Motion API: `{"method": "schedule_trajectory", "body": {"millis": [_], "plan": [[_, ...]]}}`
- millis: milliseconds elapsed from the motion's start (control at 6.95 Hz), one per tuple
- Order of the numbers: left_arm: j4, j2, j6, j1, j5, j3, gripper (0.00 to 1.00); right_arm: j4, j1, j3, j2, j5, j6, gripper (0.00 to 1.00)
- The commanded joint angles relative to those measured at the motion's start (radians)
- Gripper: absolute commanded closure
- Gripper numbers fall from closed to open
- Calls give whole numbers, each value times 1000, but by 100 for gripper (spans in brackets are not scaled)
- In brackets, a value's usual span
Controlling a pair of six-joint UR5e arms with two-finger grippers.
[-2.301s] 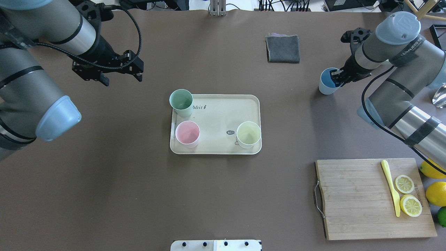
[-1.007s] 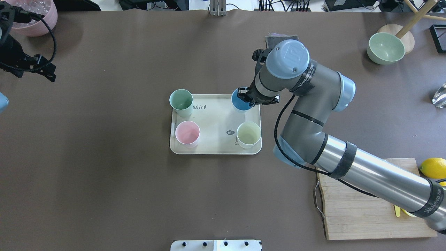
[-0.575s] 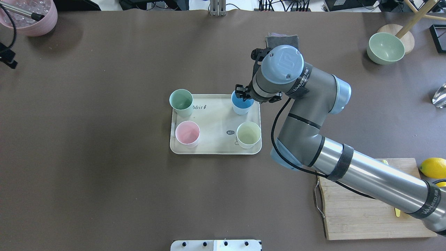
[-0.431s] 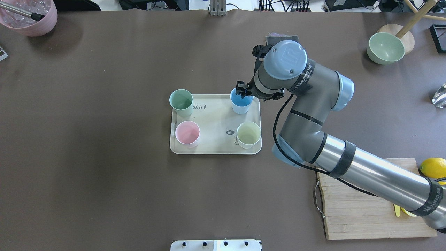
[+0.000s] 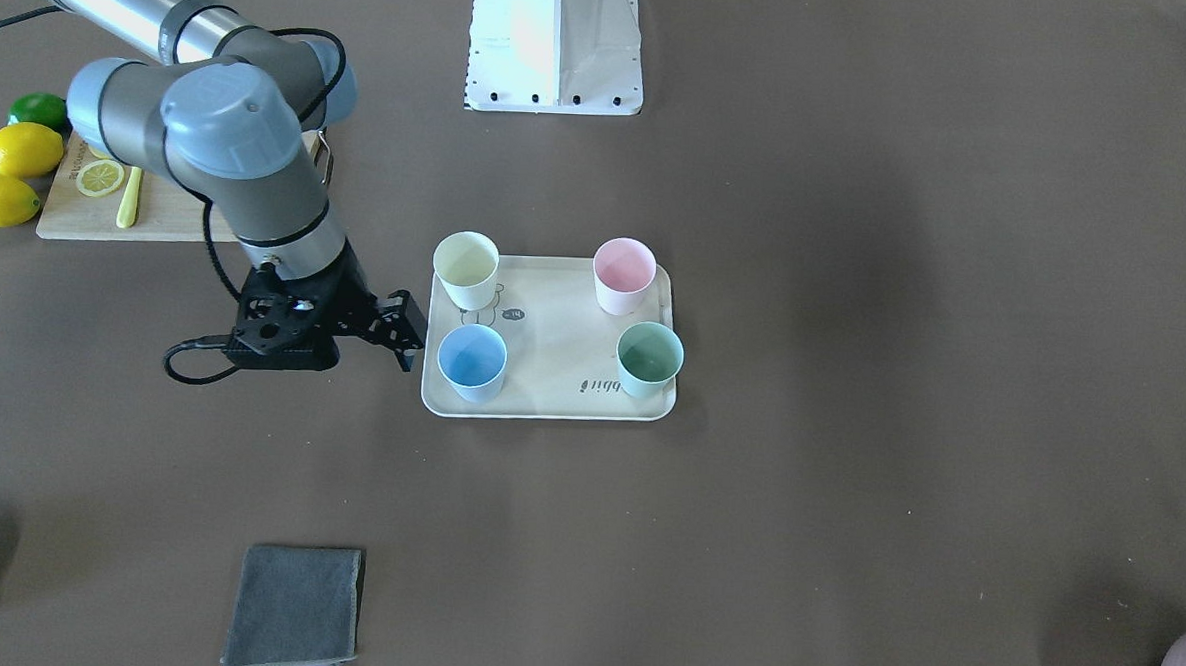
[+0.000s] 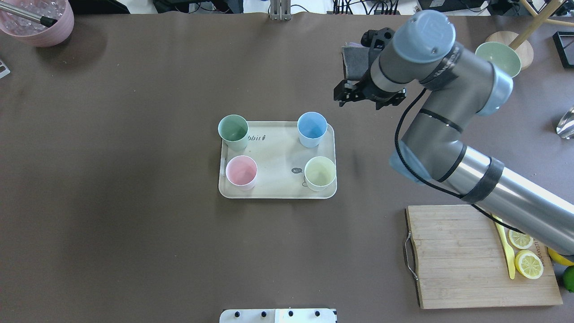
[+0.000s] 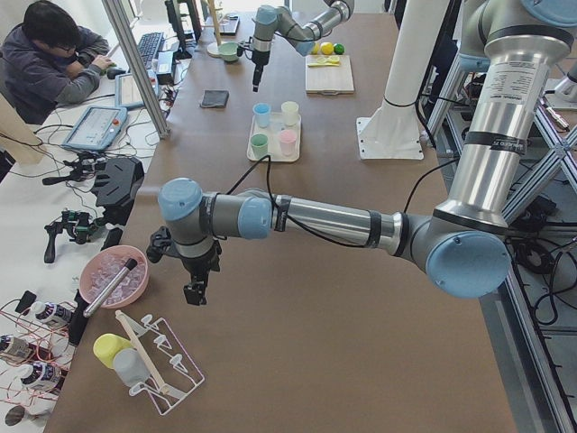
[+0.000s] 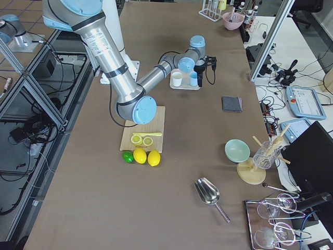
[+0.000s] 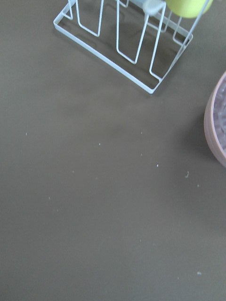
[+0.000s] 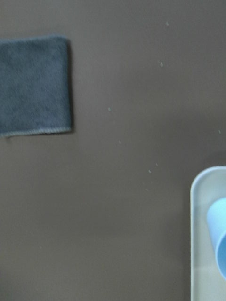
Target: Place all cups on tray
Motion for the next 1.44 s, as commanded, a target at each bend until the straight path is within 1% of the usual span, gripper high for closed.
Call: {"method": "schedule_trajectory", "body": {"millis": [0, 144, 288, 431, 575, 719, 863, 1007, 1150, 1294], "plan": [[-86, 91, 29, -42, -3, 19, 1, -88, 152, 53, -64, 106, -218, 0], [-128, 96, -17, -40, -5, 20, 1, -114, 238, 78, -111, 169, -368, 0], [-138, 94, -163, -40, -8, 5, 1, -117, 366, 83, -183, 317, -518, 0], [-142, 91, -224, -39, -14, -3, 1, -119, 456, 83, -255, 356, -657, 0], [-144, 87, -311, -37, -98, -3, 1, -137, 520, 78, -344, 345, -808, 0], [-142, 93, -325, -37, -123, -24, 1, -174, 617, 62, -427, 294, -1030, 0], [-144, 100, -321, -37, -123, -36, 1, -241, 707, 39, -463, 251, -1214, 0], [-145, 108, -322, -37, -124, -58, 1, -390, 751, 37, -460, 254, -1230, 0], [-150, 134, -324, -36, -124, -58, 1, -471, 772, 38, -471, 266, -1229, 0], [-182, 139, -321, -36, -117, -55, 1, -467, 772, 35, -512, 265, -1213, 0]]}}
